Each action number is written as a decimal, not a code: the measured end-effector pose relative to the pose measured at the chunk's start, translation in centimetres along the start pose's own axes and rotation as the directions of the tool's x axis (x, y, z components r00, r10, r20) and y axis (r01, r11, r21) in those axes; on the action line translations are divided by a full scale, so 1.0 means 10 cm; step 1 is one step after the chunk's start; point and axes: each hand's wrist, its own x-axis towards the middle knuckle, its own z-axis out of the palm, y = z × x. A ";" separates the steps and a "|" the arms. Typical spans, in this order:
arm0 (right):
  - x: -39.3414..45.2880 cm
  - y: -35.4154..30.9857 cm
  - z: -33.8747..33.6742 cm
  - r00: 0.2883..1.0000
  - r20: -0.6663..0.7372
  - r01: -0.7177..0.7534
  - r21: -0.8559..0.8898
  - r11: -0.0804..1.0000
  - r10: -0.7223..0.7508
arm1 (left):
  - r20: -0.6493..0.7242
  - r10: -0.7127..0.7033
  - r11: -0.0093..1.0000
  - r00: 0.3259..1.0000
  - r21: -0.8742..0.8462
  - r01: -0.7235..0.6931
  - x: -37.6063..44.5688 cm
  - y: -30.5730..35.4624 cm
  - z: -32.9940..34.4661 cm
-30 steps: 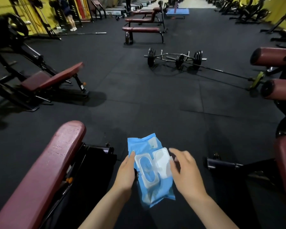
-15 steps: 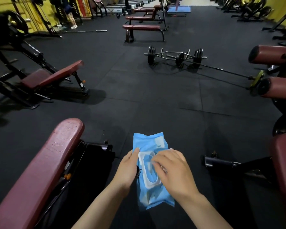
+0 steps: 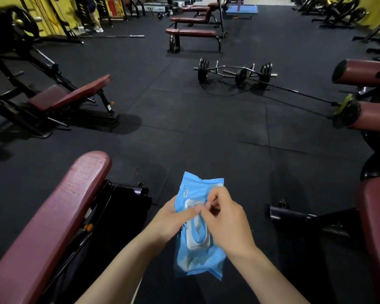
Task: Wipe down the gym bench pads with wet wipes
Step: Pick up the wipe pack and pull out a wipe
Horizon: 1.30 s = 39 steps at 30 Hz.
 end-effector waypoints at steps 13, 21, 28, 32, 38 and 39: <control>-0.10 0.12 0.19 0.990 0.119 0.078 -0.074 0.994 -0.069 | -0.262 0.039 0.996 0.964 -0.062 -0.057 0.01 -0.11 0.02; -0.04 0.04 0.28 0.990 0.138 0.067 -0.311 0.948 -0.024 | -0.263 0.012 0.998 0.965 -0.053 -0.027 0.04 -0.16 0.00; -0.03 0.01 0.33 0.987 0.148 0.109 -0.310 0.944 -0.066 | -0.297 -0.005 0.998 0.955 -0.069 -0.016 0.05 -0.16 -0.04; 0.02 -0.02 0.36 0.986 0.162 0.089 -0.333 0.939 -0.036 | -0.293 -0.018 0.998 0.956 -0.067 -0.002 0.07 -0.16 -0.08; 0.07 -0.02 0.36 0.972 0.221 0.152 -0.354 0.923 -0.076 | -0.283 -0.005 1.000 0.959 -0.030 -0.004 0.06 -0.19 -0.10; 0.06 -0.01 0.35 0.970 0.231 0.151 -0.330 0.932 -0.075 | -0.281 -0.007 1.000 0.960 -0.024 0.001 0.07 -0.19 -0.11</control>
